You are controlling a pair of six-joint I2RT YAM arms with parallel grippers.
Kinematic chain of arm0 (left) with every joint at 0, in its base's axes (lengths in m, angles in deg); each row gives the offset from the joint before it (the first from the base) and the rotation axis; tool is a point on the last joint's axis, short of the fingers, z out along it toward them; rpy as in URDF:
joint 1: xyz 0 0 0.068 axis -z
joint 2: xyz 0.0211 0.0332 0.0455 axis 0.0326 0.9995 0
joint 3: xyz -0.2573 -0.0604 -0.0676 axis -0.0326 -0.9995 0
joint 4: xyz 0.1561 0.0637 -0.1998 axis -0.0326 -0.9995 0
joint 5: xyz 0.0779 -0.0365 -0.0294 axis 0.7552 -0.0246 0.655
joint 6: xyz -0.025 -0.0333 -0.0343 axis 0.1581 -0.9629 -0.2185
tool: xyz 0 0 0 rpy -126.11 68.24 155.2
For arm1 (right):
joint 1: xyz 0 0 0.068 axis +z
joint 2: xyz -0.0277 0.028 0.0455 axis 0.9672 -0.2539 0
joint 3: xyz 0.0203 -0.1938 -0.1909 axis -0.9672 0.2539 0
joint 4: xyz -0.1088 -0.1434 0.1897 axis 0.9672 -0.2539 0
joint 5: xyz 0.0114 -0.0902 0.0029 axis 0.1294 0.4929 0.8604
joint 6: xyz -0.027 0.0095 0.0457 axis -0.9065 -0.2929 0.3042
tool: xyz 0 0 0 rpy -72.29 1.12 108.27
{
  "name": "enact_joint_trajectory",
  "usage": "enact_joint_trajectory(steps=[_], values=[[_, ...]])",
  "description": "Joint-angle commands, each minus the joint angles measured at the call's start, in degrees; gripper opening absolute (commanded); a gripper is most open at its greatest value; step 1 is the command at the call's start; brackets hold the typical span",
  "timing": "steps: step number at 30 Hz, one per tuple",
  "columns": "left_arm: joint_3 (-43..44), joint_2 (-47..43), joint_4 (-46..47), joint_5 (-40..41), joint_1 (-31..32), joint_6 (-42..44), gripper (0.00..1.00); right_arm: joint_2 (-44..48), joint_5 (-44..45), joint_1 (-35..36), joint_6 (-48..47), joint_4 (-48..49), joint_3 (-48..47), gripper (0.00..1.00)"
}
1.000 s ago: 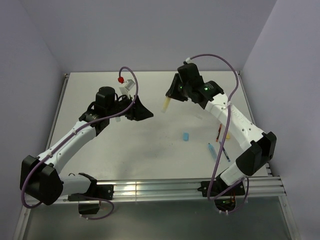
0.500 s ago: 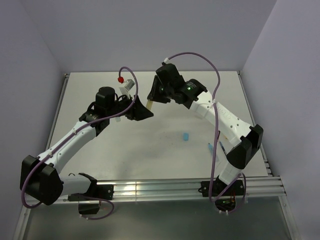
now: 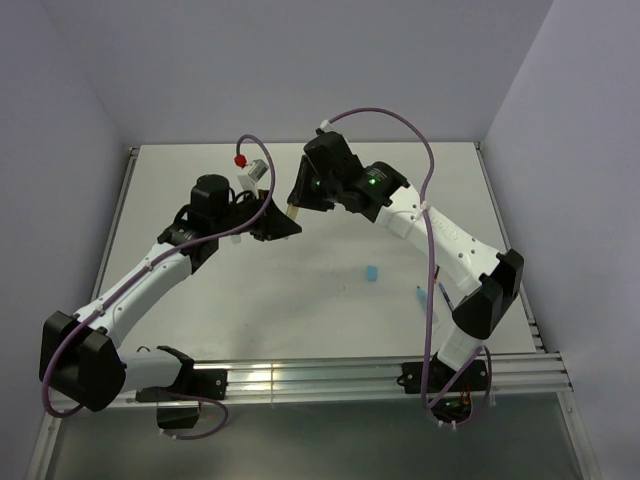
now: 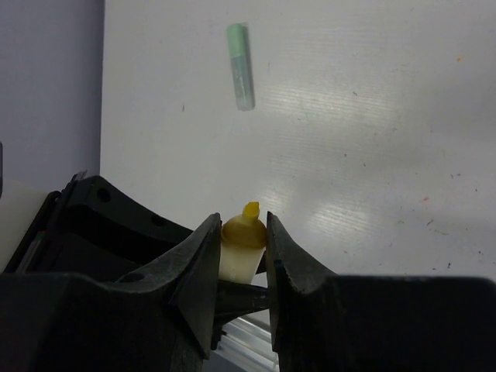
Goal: Insert the pens into the pen caps
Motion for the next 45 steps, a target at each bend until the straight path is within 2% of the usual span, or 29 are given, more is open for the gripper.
enact_joint_trajectory(steps=[1,2,3,6,9,10,12,15,20,25,26,31,33,45], values=[[0.24,-1.54,1.73,-0.27,-0.09,0.19,0.06,0.89,1.16,0.60,0.20,1.84,-0.97,0.00],[0.24,-1.54,1.46,-0.09,-0.09,0.11,0.00,0.97,1.59,0.69,0.20,1.67,-0.88,0.00],[0.33,-1.63,1.46,0.34,-0.09,0.11,0.00,1.32,1.77,0.69,0.11,1.67,-0.80,0.00],[0.41,-1.72,0.50,1.39,-0.18,-0.16,0.00,2.47,5.36,0.69,-0.24,1.23,-0.09,0.39],[1.64,-1.63,-4.76,5.34,0.00,-0.16,0.00,4.05,9.49,-0.62,-1.12,-1.75,-1.15,0.51],[2.95,-1.28,-6.87,9.53,0.09,-0.07,0.00,5.70,9.86,-1.41,-1.56,-2.20,-0.54,0.53],[3.67,-1.54,-12.39,13.08,0.09,-0.25,0.00,8.61,9.95,-4.56,-1.82,-2.12,2.00,0.54],[3.58,-3.64,-15.93,17.74,0.09,0.54,0.00,15.81,8.81,-9.57,-2.44,-1.68,10.43,0.55],[2.71,-7.34,-20.95,22.49,0.26,3.09,0.00,26.36,8.63,-23.20,-3.41,-1.85,27.57,0.56],[-1.42,-9.98,-18.76,19.08,0.53,2.30,0.00,33.05,7.23,-33.57,-3.93,-3.08,41.09,0.56],[-1.87,-9.89,-18.15,18.63,0.44,2.22,0.00,33.40,6.53,-37.59,-4.02,-3.17,42.52,0.56],[-3.36,-10.94,-16.74,15.56,0.96,1.86,0.00,32.01,7.39,-47.36,-6.65,-2.03,47.98,0.56],[-3.54,-10.77,-16.56,15.12,1.05,1.60,0.00,30.08,9.33,-49.22,-8.75,-1.50,48.16,0.57],[-5.12,-11.82,-15.41,12.74,1.67,0.98,0.00,16.63,7.93,-57.75,-15.53,6.75,50.00,0.59]])
